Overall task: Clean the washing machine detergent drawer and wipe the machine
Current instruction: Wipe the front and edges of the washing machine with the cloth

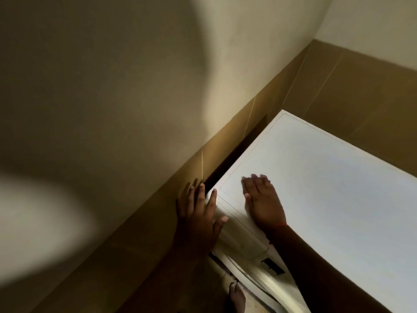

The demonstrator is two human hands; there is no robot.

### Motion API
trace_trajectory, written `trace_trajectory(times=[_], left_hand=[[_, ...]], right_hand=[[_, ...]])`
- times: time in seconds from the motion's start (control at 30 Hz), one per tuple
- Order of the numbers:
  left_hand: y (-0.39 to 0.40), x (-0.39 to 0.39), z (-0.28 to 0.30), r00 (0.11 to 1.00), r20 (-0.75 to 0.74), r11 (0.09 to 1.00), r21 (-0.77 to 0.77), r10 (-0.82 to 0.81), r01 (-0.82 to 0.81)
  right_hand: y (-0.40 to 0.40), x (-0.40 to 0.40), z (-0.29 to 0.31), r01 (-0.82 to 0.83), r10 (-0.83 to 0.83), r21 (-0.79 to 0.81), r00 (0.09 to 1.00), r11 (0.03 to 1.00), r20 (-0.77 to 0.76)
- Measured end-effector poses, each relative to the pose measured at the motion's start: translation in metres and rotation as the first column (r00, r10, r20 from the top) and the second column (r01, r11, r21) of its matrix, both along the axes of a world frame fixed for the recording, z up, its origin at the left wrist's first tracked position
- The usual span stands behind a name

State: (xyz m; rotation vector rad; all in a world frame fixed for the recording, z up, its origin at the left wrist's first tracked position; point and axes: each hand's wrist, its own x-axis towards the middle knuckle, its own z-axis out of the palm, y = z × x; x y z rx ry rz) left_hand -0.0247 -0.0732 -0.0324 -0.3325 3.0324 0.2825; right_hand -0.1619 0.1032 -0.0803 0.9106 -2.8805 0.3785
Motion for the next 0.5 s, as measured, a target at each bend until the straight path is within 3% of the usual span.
trace_trajectory(times=[0.03,0.13,0.17,0.27,0.3,0.4,0.43,0.47,0.5], left_hand=[[0.0,0.002,0.0,1.0,-0.002,1.0,0.003,-0.008,0.008],[0.005,0.005,0.003,0.999,-0.011,0.999,0.006,-0.043,0.044],[0.008,0.005,0.004,0.998,-0.013,0.998,0.003,-0.059,0.059],[0.015,0.001,0.005,0.996,0.002,0.996,-0.005,-0.084,0.084],[0.017,0.0,0.004,0.996,0.01,0.996,-0.006,-0.084,0.084],[0.026,-0.009,0.0,0.995,0.044,0.996,-0.012,-0.085,0.086],[0.029,-0.012,-0.002,0.995,0.051,0.996,-0.013,-0.086,0.087],[0.032,-0.014,-0.005,0.994,0.053,0.996,-0.014,-0.092,0.093],[0.035,-0.018,-0.007,0.994,0.055,0.995,-0.014,-0.099,0.1]], right_hand=[[0.001,0.008,0.001,0.025,-0.025,0.011,0.999,1.0,0.027],[0.008,0.029,0.001,-0.299,0.296,0.087,0.954,0.95,0.046],[0.017,0.02,0.004,-0.286,0.284,0.076,0.958,0.955,0.039],[0.046,-0.011,0.004,0.198,-0.198,-0.013,0.98,0.98,0.023],[0.047,-0.01,0.002,0.202,-0.202,0.006,0.979,0.979,0.035],[0.057,-0.011,-0.005,-0.262,0.254,0.131,0.964,0.956,0.079],[0.067,-0.026,-0.003,-0.283,0.276,0.119,0.959,0.952,0.067],[0.077,-0.045,-0.002,-0.139,0.134,0.087,0.989,0.986,0.066],[0.088,-0.064,-0.002,0.106,-0.109,0.04,0.992,0.994,0.068]])
